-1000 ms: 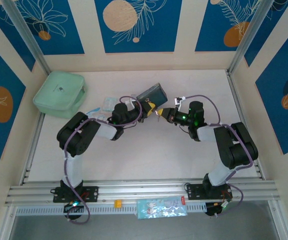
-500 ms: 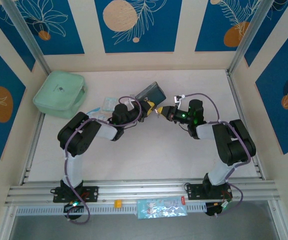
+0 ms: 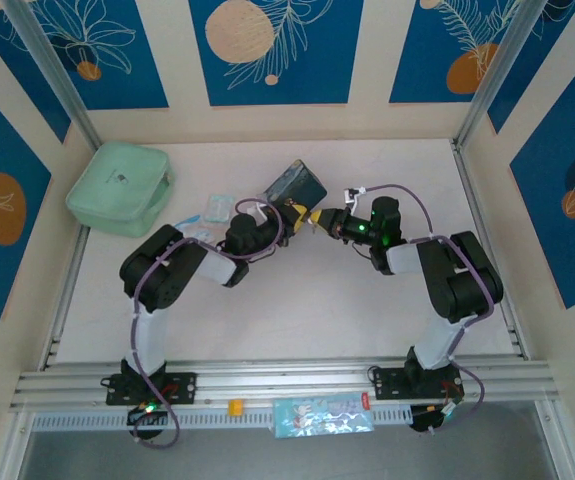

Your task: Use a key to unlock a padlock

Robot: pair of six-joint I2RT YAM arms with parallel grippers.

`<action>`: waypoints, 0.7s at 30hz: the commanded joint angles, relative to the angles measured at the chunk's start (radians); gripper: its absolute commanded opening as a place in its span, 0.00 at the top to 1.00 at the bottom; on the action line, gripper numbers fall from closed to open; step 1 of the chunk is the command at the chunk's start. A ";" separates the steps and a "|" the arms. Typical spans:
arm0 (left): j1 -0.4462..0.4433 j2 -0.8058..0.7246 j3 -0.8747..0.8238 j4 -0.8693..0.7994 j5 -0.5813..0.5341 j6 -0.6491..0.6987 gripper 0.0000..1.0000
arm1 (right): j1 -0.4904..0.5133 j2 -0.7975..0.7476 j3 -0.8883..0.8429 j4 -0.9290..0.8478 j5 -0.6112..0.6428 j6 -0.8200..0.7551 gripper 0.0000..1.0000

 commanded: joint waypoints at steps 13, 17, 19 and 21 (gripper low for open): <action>-0.033 0.034 0.021 0.113 0.083 0.069 1.00 | -0.035 -0.227 -0.084 -0.338 0.110 -0.200 0.61; -0.029 0.045 0.053 0.096 0.082 0.076 1.00 | -0.029 -0.309 -0.098 -0.440 0.146 -0.269 0.60; -0.029 0.045 0.060 0.086 0.083 0.078 1.00 | -0.024 -0.335 -0.098 -0.465 0.144 -0.290 0.60; -0.027 0.041 0.063 0.071 0.083 0.084 1.00 | -0.002 -0.362 -0.087 -0.517 0.158 -0.339 0.61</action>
